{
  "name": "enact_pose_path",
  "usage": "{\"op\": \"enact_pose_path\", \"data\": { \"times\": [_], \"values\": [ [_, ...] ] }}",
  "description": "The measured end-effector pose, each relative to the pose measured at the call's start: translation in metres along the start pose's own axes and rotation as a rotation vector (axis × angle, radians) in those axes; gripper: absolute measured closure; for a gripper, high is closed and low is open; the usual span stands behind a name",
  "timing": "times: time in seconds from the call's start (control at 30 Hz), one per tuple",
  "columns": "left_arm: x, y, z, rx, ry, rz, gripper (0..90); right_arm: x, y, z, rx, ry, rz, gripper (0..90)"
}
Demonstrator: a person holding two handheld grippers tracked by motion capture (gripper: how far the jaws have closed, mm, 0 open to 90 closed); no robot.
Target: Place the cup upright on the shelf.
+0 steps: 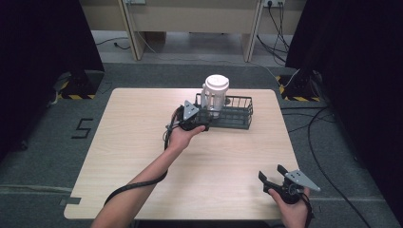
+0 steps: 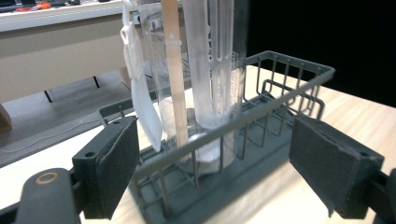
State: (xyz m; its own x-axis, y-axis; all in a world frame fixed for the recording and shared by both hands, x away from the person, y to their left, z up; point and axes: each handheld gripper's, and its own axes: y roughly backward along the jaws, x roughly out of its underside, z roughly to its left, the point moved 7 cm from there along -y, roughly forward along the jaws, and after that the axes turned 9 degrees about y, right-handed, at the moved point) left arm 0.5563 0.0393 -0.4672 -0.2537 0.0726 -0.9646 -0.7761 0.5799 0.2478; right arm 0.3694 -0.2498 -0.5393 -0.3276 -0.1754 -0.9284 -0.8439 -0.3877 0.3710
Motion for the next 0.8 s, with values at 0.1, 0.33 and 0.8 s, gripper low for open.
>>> {"op": "enact_pose_path", "data": {
  "times": [0.1,0.33,0.8],
  "values": [
    [0.002,0.016,0.004,-0.003,0.001,-0.008,16.1,0.0,0.0,0.0,0.001,-0.002,0.001,16.3],
    [0.008,0.039,0.009,0.005,-0.002,0.0,16.4,0.0,0.0,-0.001,0.005,0.003,-0.001,16.2],
    [0.022,0.082,0.015,-0.003,-0.01,-0.012,17.3,0.0,0.0,0.0,0.006,0.002,0.0,16.2]
  ]
}}
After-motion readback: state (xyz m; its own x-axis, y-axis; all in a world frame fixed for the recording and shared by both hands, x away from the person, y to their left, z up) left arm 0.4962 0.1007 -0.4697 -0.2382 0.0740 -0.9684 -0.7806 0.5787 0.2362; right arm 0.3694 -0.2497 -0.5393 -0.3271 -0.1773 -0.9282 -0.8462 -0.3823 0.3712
